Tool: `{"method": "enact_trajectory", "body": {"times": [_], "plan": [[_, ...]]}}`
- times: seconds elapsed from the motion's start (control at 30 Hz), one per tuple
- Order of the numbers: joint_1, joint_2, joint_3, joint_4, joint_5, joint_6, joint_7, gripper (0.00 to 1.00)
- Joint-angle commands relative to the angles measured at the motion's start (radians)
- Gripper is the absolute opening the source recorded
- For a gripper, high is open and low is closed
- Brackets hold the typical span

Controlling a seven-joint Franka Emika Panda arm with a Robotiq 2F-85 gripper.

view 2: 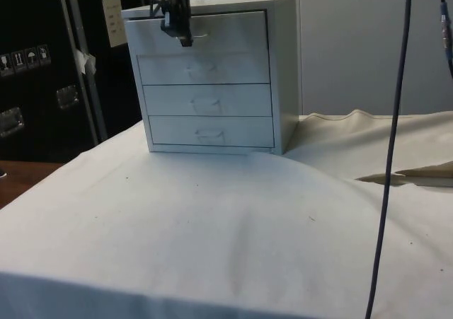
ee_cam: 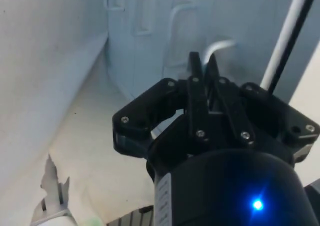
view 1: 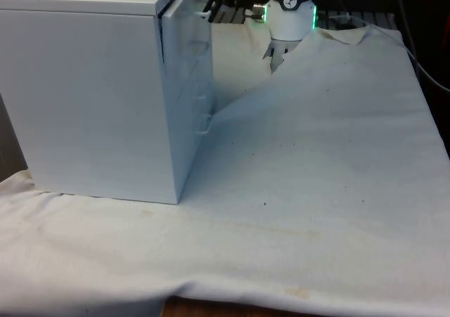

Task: Open the drawer, then close it.

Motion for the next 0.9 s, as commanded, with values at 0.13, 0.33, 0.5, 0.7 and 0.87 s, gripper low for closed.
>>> {"method": "enact_trajectory", "body": {"times": [0.13,0.33,0.5,0.7,0.87], "plan": [[0.009,0.001,0.013,0.000,-0.029,-0.013,0.042,0.00],[0.022,0.005,0.028,0.013,-0.069,-0.042,0.084,0.00],[0.029,0.005,0.040,0.018,-0.100,-0.061,0.115,0.00],[0.026,0.003,0.061,0.021,-0.124,-0.080,0.145,0.00],[0.036,0.008,0.073,0.033,-0.157,-0.106,0.173,0.00]]}}
